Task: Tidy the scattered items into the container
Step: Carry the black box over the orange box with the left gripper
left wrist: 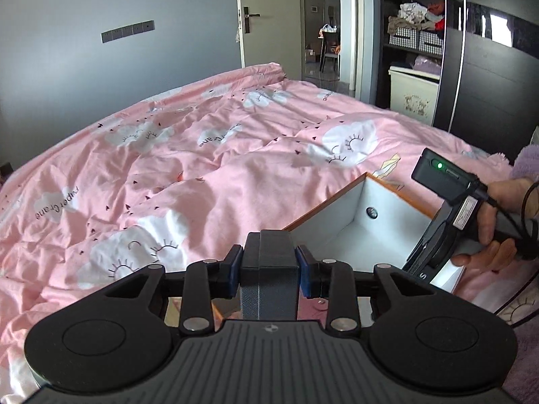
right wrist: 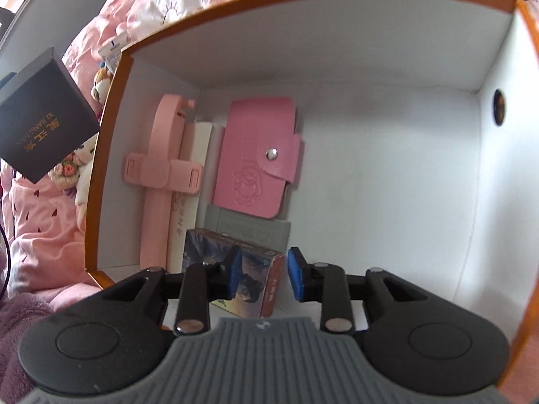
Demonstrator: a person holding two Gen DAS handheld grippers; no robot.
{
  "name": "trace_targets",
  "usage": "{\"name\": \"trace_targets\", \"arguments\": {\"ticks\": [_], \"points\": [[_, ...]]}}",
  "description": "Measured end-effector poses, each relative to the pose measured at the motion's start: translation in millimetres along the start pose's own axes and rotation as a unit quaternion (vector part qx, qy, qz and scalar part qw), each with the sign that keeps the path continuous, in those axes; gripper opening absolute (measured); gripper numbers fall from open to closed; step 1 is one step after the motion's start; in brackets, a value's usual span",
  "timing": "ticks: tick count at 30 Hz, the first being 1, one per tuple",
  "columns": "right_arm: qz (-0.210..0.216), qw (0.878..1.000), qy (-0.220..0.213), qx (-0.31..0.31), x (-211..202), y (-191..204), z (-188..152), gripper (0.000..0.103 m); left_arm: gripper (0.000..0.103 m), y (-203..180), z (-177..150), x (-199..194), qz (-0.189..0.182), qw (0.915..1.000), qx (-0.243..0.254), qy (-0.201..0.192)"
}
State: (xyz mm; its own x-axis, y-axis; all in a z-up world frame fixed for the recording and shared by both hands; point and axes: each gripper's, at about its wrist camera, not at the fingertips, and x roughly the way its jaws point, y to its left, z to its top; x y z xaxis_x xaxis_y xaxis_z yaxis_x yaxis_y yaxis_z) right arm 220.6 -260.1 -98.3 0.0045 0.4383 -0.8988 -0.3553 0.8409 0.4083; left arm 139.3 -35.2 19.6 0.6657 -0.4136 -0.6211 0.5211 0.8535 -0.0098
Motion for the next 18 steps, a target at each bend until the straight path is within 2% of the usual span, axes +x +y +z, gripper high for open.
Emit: {"name": "trace_targets", "arguments": {"ticks": [3,7,12,18], "points": [[0.001,1.000,-0.014,0.007,-6,-4,0,0.034,0.038,1,-2,23,-0.046,0.9975,-0.049,0.022],[-0.003,0.999,-0.042,0.022,-11,-9,-1,0.034,0.038,6,-13,61,-0.099,0.9865,-0.115,0.060],[-0.012,0.996,-0.081,0.046,-18,-20,-3,0.034,0.038,12,-24,94,-0.139,0.9712,-0.159,0.110],[0.005,0.991,-0.109,0.080,-21,-31,4,0.034,0.038,21,-32,123,-0.177,0.9517,-0.200,0.152]]}}
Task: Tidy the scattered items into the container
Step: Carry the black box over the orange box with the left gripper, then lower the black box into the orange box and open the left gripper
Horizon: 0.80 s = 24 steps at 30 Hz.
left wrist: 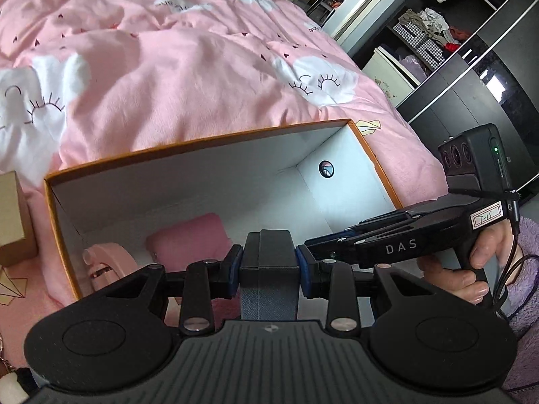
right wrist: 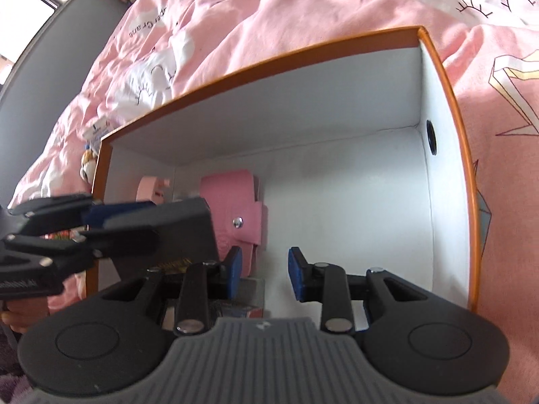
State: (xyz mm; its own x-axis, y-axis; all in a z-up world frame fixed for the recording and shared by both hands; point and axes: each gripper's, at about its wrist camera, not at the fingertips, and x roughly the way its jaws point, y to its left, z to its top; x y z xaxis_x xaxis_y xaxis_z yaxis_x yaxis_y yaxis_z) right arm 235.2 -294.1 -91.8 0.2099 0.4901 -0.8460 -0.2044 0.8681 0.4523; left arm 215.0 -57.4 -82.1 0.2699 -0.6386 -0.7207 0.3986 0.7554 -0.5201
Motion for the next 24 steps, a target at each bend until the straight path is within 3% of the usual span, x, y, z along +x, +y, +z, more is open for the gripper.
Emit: {"name": "trace_targets", "arguments": {"ticks": [11,17,19,24], "points": [[0.005,1.000,0.014,0.024,6,-8,4,0.034,0.039,17,4,19,-0.020,0.9989,-0.023,0.036],[0.007,1.000,0.019,0.015,10,-3,4,0.034,0.041,14,7,19,0.018,0.9988,0.010,0.044],[0.005,1.000,0.020,0.010,11,0,3,0.034,0.049,12,7,18,0.035,0.9983,0.023,0.041],[0.006,1.000,0.022,0.005,13,5,3,0.034,0.052,9,6,12,0.059,0.9973,0.032,0.031]]}}
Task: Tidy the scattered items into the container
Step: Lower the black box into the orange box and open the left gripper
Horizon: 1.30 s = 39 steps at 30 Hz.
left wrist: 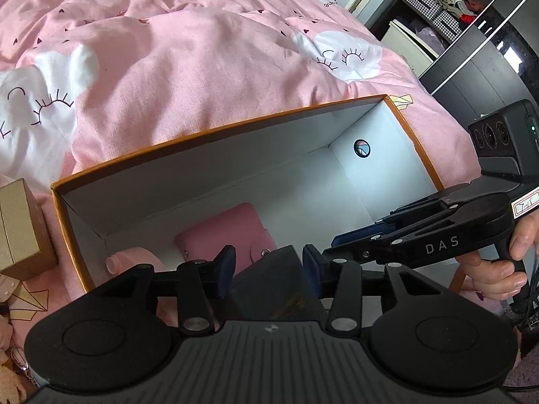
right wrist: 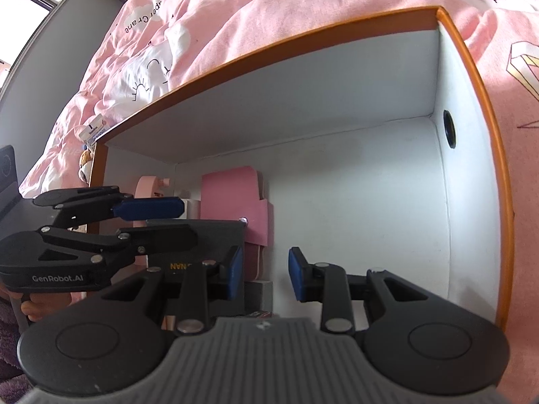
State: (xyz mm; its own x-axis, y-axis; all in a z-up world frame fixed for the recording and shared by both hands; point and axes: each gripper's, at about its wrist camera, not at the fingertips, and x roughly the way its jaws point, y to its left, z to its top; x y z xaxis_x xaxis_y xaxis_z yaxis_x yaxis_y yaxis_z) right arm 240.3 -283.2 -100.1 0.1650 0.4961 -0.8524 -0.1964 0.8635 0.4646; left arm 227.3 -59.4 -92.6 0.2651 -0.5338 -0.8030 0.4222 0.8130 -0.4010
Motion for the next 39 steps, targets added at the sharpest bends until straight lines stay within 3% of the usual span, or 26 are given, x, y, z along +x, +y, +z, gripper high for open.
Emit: {"name": "trace_targets", "arguments": {"ticks": [8,13,16,19,24,35,39], "points": [[0.021,1.000,-0.003,0.002,-1,3,0,0.034,0.048,-9,-8,-21,0.034,0.9993,-0.015,0.003],[0.028,1.000,-0.006,0.008,0,3,-1,0.034,0.036,-19,-20,-14,0.058,0.9979,0.000,0.029],[0.035,0.999,-0.006,0.015,3,2,-1,0.033,0.033,-22,-24,-8,0.065,0.9973,0.007,0.035],[0.042,0.999,-0.003,0.018,7,3,-3,0.032,0.031,-22,-26,-5,0.067,0.9970,0.008,0.037],[0.049,0.999,0.006,0.011,17,7,-6,0.020,0.029,-22,-28,-5,0.068,0.9969,0.010,0.040],[0.037,0.999,0.006,-0.015,19,15,-7,0.022,0.024,-22,-31,-3,0.067,0.9972,0.008,0.032],[0.008,0.999,-0.014,-0.035,7,24,-11,0.025,0.025,-28,-35,-15,0.059,0.9982,0.008,0.012]]}}
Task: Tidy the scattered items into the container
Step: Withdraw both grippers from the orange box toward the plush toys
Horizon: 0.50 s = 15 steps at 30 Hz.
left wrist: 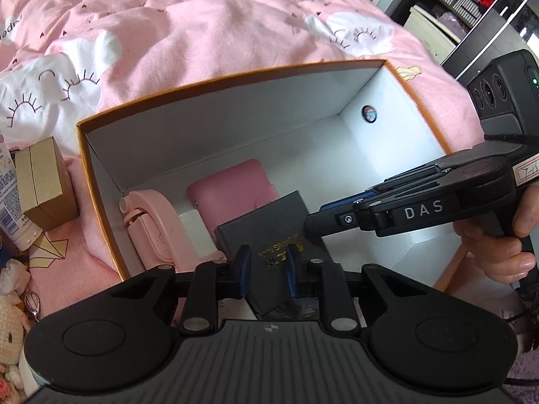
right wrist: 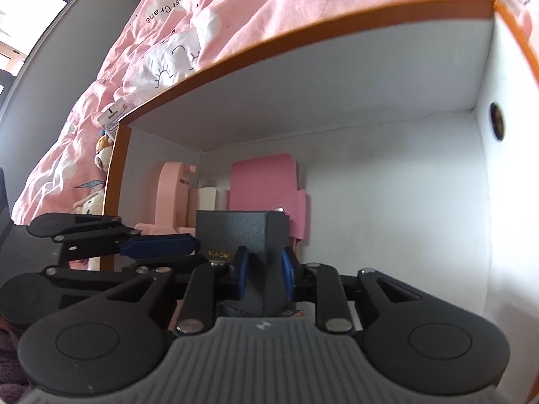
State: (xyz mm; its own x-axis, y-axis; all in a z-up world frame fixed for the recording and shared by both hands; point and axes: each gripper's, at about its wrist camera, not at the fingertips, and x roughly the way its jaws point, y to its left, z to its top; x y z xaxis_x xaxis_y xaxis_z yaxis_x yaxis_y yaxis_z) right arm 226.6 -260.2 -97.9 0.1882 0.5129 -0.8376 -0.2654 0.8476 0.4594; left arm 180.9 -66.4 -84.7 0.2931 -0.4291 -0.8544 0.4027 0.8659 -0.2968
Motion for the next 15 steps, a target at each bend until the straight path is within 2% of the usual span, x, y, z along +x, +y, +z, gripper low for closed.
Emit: {"name": "trace_targets", "arguments": {"ticks": [2,9,15], "points": [[-0.010,1.000,-0.011,-0.012,-8,6,-3,0.026,0.026,-3,-2,-7,0.009,0.9999,0.003,-0.008],[-0.061,0.993,-0.071,-0.070,-32,39,-18,0.041,0.030,-10,-17,-39,0.033,0.9981,0.015,-0.050],[-0.080,0.984,-0.121,-0.100,-44,72,-30,0.044,0.030,4,-33,-76,0.066,0.9930,-0.001,-0.098]]}}
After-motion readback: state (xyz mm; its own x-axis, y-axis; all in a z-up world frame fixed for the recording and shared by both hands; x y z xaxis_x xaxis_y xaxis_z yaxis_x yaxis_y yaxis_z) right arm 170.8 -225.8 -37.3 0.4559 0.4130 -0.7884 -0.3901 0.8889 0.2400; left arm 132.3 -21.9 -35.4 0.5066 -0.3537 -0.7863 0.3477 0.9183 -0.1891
